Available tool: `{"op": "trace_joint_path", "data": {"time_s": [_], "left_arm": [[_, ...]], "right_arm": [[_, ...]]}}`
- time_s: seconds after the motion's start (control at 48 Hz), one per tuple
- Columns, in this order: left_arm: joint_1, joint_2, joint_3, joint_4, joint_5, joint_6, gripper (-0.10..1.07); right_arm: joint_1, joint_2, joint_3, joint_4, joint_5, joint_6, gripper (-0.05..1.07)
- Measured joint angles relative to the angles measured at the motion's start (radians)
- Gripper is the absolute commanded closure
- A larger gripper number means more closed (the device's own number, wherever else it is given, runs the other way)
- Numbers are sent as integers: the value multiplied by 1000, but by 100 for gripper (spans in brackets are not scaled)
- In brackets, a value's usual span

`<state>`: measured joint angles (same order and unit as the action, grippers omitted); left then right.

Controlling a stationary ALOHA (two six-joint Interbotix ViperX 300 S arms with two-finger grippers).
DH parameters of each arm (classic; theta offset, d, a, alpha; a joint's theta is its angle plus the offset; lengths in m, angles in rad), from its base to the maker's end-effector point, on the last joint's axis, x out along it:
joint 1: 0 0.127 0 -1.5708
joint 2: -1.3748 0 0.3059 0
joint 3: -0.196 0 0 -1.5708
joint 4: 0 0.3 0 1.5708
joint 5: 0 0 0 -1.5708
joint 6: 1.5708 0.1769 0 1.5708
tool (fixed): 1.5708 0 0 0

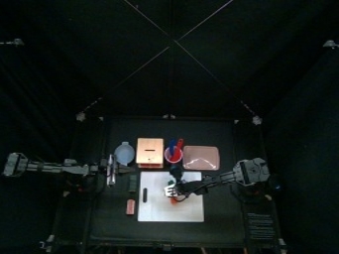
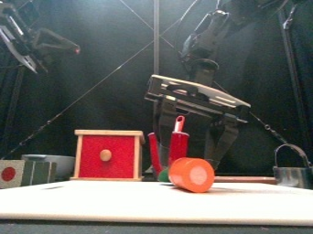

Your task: Put carrot onto cutting board

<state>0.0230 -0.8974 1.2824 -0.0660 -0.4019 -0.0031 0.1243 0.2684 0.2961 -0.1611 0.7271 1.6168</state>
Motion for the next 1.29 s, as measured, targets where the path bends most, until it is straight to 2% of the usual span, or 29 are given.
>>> {"op": "trace_joint_path", "data": {"time_s": [0.688, 0.875, 1.042, 1.146, 1.292], "left_arm": [[6, 0, 0, -2, 0, 2, 97], [12, 0, 0, -2, 2, 0, 97], [11, 0, 0, -2, 2, 2, 97], [9, 0, 0, 11, 2, 2, 97], [-9, 2, 0, 32, 0, 2, 97]], "right_arm": [[0, -20, -6, -28, 6, -2, 8], [0, -118, -5, -146, 3, -2, 8], [5, -221, 46, -347, -15, -40, 8], [25, -278, 123, -457, -100, -109, 8], [32, -371, 261, -595, -308, -196, 9]]}}
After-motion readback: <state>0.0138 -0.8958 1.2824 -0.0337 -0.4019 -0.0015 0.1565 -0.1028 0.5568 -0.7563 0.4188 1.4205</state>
